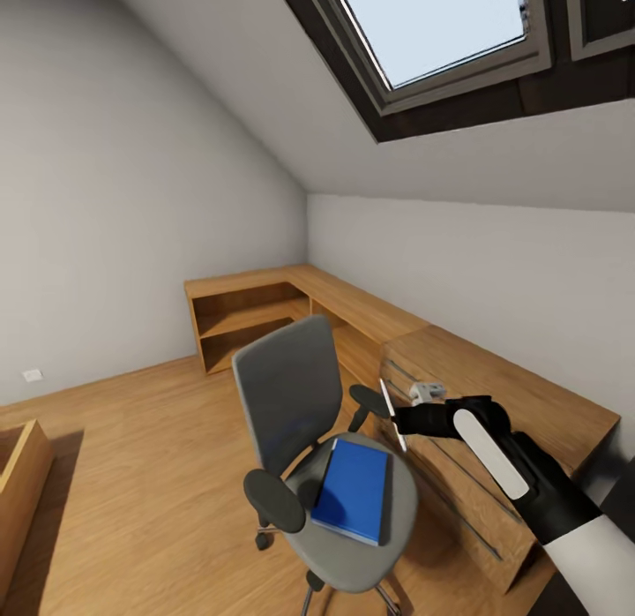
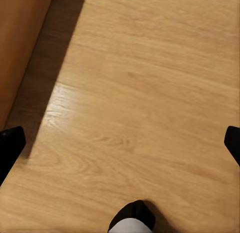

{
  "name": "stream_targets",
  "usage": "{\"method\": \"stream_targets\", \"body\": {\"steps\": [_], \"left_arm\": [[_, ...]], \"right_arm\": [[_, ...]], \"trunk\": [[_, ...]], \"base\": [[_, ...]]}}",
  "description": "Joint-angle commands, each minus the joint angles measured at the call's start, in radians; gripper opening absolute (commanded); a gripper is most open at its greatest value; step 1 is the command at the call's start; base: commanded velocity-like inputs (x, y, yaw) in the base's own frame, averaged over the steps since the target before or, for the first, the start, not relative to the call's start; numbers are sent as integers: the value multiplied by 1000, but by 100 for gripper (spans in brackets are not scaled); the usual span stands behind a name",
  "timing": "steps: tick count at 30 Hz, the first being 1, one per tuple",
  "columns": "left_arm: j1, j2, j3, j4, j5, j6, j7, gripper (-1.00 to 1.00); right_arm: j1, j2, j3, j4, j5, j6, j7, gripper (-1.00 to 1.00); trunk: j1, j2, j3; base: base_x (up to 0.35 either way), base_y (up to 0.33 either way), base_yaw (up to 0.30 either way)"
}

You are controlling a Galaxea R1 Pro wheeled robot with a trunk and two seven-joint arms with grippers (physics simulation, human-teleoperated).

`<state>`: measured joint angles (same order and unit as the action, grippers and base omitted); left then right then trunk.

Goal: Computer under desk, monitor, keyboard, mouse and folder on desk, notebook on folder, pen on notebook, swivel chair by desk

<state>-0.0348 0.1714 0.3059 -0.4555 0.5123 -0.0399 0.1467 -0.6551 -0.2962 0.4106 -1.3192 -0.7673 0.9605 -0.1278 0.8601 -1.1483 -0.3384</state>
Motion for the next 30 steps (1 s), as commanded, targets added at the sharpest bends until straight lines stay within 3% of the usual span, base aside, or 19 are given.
{"method": "stream_targets", "body": {"steps": [1, 4, 6, 10, 19, 30], "left_arm": [[0, -1, -2, 0, 10, -4, 2, 100], [0, -6, -2, 1, -5, -4, 2, 100], [0, -10, -2, 2, -40, -4, 2, 100], [0, -14, -1, 2, -73, -5, 2, 100], [0, -20, -2, 9, -90, -6, 2, 100], [0, -17, -2, 21, -92, -9, 2, 100]], "right_arm": [[5, -6, 2, -15, -11, 2, -9, -100], [24, -25, 2, -59, -12, 2, -9, -100], [32, -40, 1, -84, -12, 3, -9, -100], [36, -50, -5, -95, -12, 3, -9, -100], [40, -60, -38, -98, -11, 3, -15, -100], [45, -59, -58, -93, -12, -14, -241, -100]], "trunk": [[-4, 7, 2], [-15, 28, 13], [-23, 42, 20], [-38, 70, 36], [-73, 133, 70], [-115, 210, 113]], "base": [[0, 0, -49], [0, 0, -123], [0, 0, -196], [0, 0, -222], [0, 0, -239], [0, 0, -246]]}}
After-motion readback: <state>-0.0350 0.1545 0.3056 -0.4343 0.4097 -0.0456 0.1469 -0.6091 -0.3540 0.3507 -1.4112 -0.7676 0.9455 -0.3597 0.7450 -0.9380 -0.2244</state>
